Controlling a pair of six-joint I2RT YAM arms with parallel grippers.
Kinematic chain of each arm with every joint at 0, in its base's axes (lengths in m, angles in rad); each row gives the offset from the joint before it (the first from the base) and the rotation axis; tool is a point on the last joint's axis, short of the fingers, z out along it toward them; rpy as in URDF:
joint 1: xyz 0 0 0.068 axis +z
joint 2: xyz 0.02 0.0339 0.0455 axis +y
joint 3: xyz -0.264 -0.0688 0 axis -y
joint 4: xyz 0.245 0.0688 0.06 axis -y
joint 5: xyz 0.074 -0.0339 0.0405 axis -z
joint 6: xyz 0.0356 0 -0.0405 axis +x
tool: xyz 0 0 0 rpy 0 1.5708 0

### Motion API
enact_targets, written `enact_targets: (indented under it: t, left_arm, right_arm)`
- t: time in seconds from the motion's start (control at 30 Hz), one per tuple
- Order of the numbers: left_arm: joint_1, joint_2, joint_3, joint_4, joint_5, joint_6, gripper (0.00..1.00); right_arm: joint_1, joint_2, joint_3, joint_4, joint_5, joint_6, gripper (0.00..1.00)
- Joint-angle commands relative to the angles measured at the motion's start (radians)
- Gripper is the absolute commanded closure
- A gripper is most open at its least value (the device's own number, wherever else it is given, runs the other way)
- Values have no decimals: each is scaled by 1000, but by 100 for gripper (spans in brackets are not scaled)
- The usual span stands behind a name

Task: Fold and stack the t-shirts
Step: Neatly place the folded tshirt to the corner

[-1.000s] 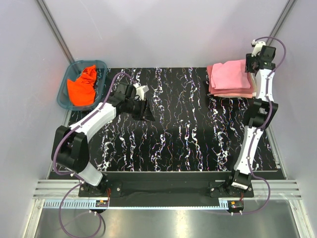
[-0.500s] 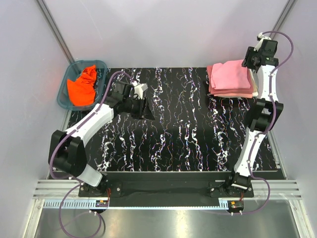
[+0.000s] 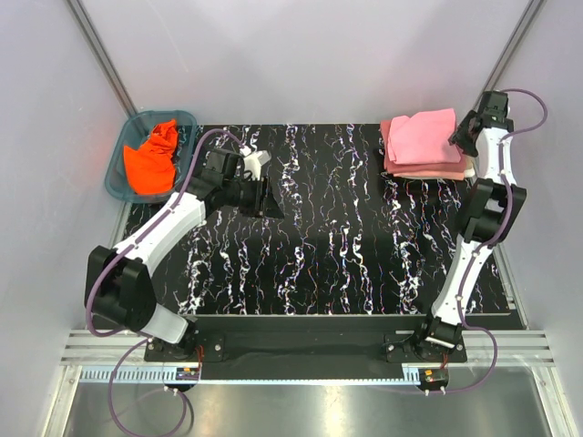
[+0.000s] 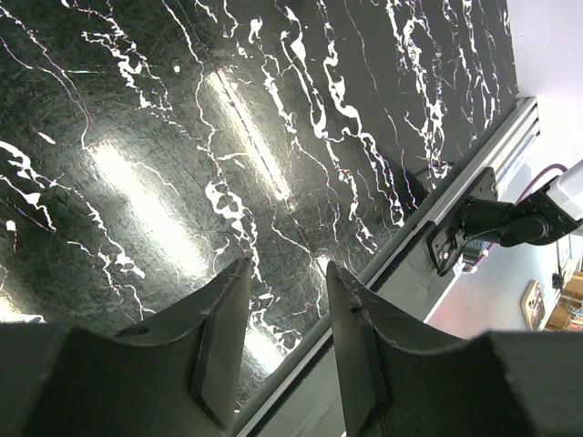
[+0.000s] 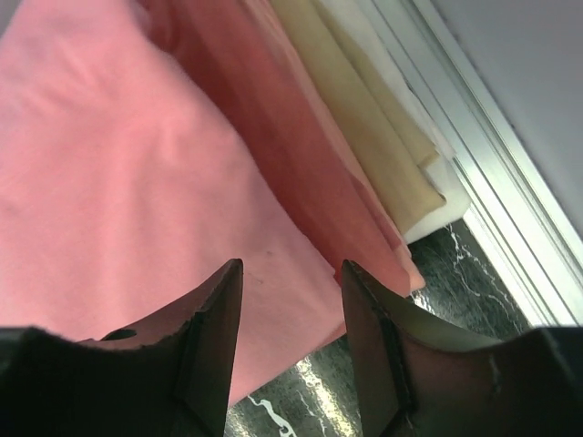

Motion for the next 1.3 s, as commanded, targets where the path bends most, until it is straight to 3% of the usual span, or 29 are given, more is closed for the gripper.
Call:
enact_targets:
  t: [0.0, 0.33, 0.63, 0.7, 0.77, 0.87, 0.97, 1.27]
  left_arm:
    - [6, -51, 17, 23, 22, 9, 56]
    - [4, -48, 17, 23, 28, 7, 56]
    - [4, -42, 18, 23, 27, 7, 56]
    - [4, -39, 20, 25, 27, 7, 56]
    - [4, -40, 20, 23, 28, 7, 57]
    - [4, -37, 20, 23, 28, 5, 57]
    - [4, -37, 20, 23, 30, 5, 57]
    - [3, -40, 17, 25, 33, 4, 57]
  right_arm:
    - [-8, -105, -25, 19, 77, 120, 46]
    - [-14, -166, -210, 112, 71, 253, 50]
    - [-14, -180, -284, 181, 97, 280, 54]
    - [-14, -183, -293, 192, 110, 278, 61]
    - [-14, -197, -310, 201, 122, 270, 77]
    - [-14, -225, -330, 217, 133, 255, 90]
    - [-15, -261, -349, 221, 152, 244, 97]
    - [-23, -337, -436, 240, 182, 229, 100]
